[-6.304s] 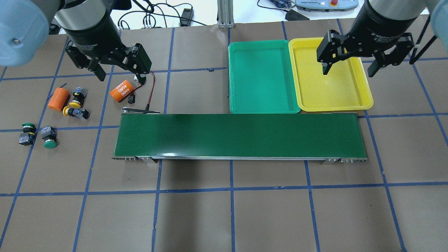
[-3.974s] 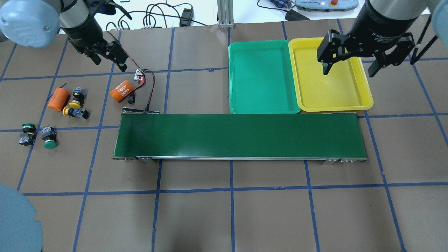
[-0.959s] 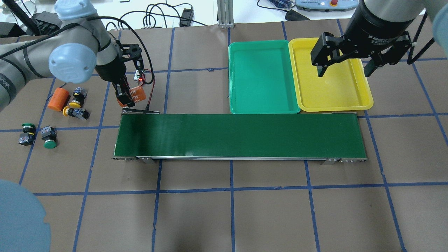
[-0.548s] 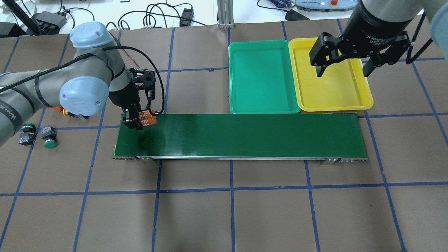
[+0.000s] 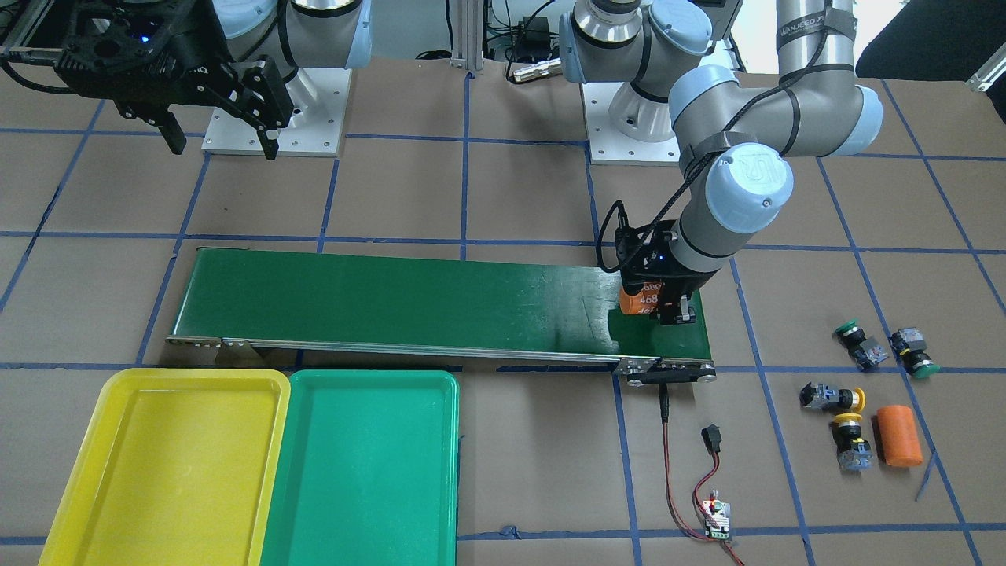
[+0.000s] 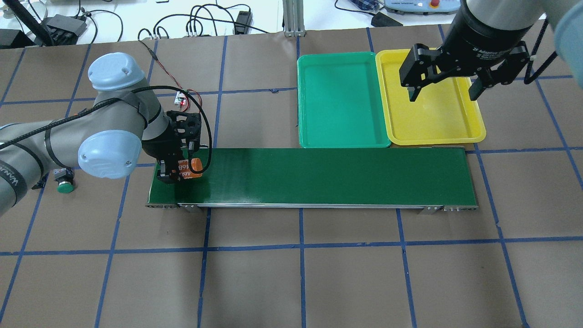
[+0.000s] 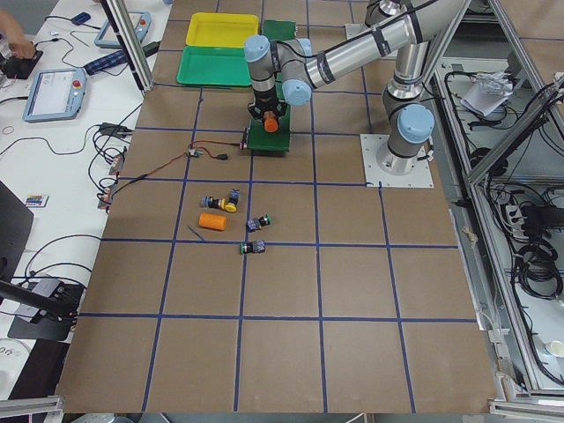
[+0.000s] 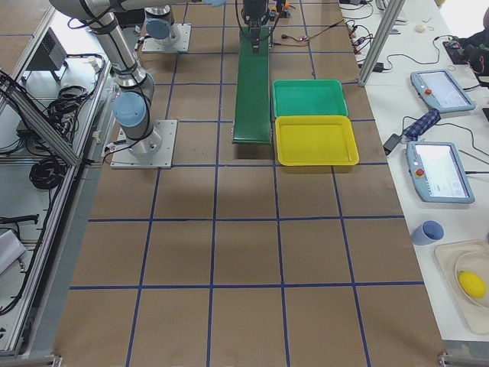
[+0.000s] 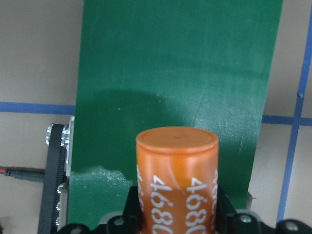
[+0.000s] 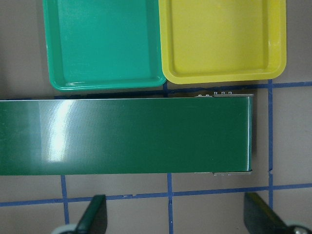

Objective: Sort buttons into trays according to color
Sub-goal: 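Carry the orange cylinder onto the near end of the conveyor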

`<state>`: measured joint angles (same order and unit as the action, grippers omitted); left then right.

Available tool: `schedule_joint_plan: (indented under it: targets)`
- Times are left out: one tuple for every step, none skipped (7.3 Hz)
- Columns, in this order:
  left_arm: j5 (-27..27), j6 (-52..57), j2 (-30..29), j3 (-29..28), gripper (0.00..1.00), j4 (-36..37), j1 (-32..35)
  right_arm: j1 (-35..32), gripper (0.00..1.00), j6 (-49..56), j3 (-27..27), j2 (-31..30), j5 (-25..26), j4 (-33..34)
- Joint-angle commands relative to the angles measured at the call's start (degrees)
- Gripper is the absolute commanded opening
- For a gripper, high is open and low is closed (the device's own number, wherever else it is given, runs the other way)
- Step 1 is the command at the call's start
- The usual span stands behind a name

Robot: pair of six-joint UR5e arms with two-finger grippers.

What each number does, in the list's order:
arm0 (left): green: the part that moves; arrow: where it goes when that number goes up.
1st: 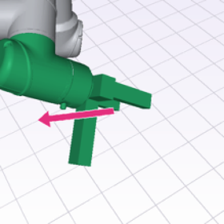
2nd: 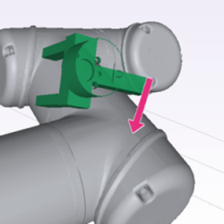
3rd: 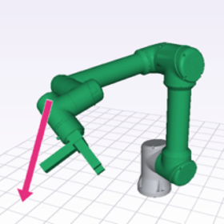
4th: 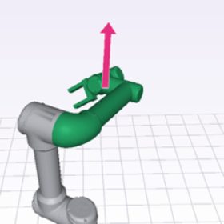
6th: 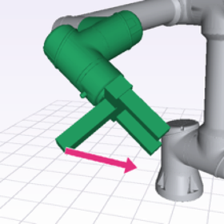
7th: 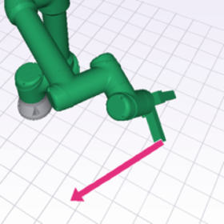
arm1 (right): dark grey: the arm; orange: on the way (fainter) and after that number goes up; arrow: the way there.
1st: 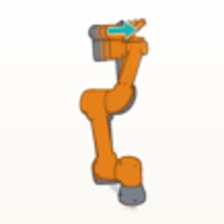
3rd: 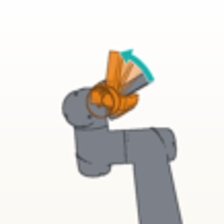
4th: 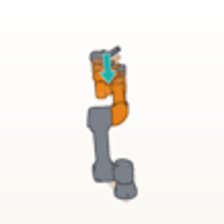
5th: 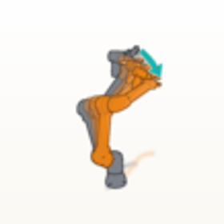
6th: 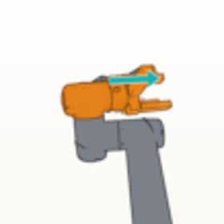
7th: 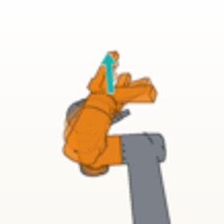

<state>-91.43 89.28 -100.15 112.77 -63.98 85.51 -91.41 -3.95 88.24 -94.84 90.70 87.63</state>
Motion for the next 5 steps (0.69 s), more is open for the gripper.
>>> schedule_joint_plan:
  targets:
    - [0.4, -1.1, 0.1, 1.9, 0.50, 2.3, -0.1, 0.2, 1.00, 0.0, 0.0, 0.1, -0.3, 0.0]
    - [0.8, -2.7, 0.1, 2.2, 0.79, 2.3, 0.0, 0.3, 1.00, 0.0, 0.0, 0.2, -0.4, 0.0]
    - [1.7, -3.7, 0.2, 2.5, 1.00, 2.3, 0.2, 0.3, 1.00, -0.1, 0.0, 0.3, -0.4, 0.0]
    - [2.0, -3.6, 1.0, 2.2, 1.00, 2.3, 0.2, 0.4, 1.00, -0.1, 0.0, 0.3, -0.4, 0.0]
    - [2.0, -3.6, 2.6, 1.7, 1.00, 1.6, 0.2, 0.3, 1.00, -0.1, 0.0, 0.2, -0.5, 0.0]
